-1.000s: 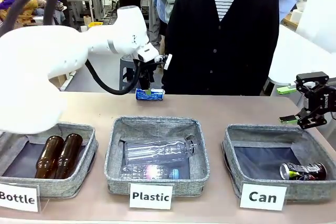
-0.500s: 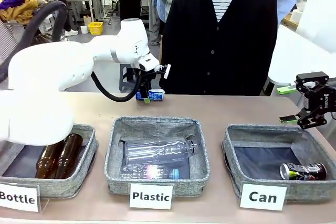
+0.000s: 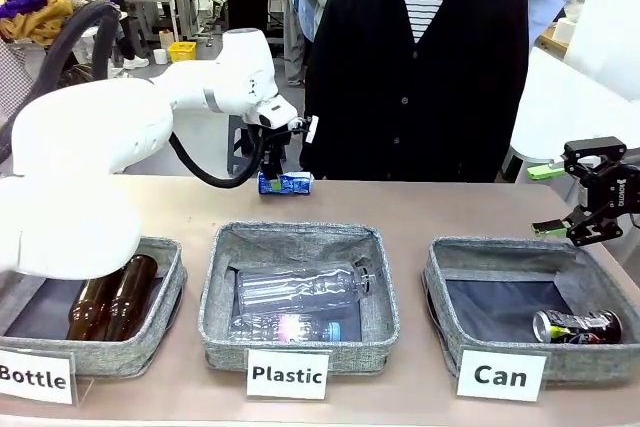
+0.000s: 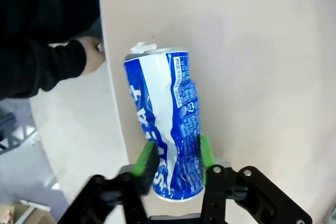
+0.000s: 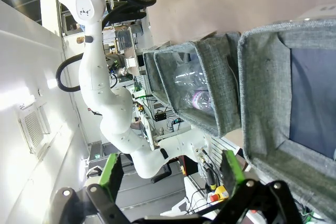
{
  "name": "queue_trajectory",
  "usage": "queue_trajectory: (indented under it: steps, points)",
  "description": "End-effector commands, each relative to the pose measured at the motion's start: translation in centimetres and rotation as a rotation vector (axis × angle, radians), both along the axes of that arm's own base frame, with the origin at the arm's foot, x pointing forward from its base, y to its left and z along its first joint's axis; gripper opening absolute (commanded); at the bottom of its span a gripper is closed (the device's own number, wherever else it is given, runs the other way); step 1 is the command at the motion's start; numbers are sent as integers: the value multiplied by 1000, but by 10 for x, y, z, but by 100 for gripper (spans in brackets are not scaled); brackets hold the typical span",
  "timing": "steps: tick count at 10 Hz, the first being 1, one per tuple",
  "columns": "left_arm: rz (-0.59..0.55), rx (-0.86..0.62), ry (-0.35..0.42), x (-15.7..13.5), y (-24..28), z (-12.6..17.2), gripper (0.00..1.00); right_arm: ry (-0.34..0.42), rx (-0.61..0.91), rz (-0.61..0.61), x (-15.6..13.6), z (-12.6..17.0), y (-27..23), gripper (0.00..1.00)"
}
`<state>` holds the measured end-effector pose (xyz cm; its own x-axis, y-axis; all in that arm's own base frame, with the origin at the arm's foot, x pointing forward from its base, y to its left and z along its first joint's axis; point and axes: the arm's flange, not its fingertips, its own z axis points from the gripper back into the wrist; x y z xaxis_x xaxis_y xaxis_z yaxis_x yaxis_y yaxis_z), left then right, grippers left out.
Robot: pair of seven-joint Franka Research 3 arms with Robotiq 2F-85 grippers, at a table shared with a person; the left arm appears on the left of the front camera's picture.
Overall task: Sort the can waste into the basket.
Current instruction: Pick up the can waste from the table and place it in the right Fabric basket.
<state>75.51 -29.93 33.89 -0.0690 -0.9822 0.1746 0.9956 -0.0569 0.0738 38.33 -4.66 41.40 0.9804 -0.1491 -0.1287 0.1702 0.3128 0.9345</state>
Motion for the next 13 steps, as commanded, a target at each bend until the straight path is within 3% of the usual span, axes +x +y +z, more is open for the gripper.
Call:
queue_trajectory:
  steps: [1, 5, 10, 11, 12, 13]
  points:
    - [47, 2, -2, 40, 8, 29, 4, -8, -3, 1, 0, 1, 1, 100]
    - [64, -49, -7, 11, 85, 97, 0, -8, -3, 1, 0, 1, 1, 100]
    - [138, -113, -73, -17, 125, 128, 0, -8, -3, 1, 0, 1, 1, 100]
    - [147, -161, -6, -39, 168, 160, 0, -8, -3, 1, 0, 1, 1, 100]
    - [40, -311, 97, -72, 226, 201, 0, -8, -3, 1, 0, 1, 1, 100]
    - [58, -376, 143, -96, 272, 222, 58, -8, -3, 1, 0, 1, 1, 100]
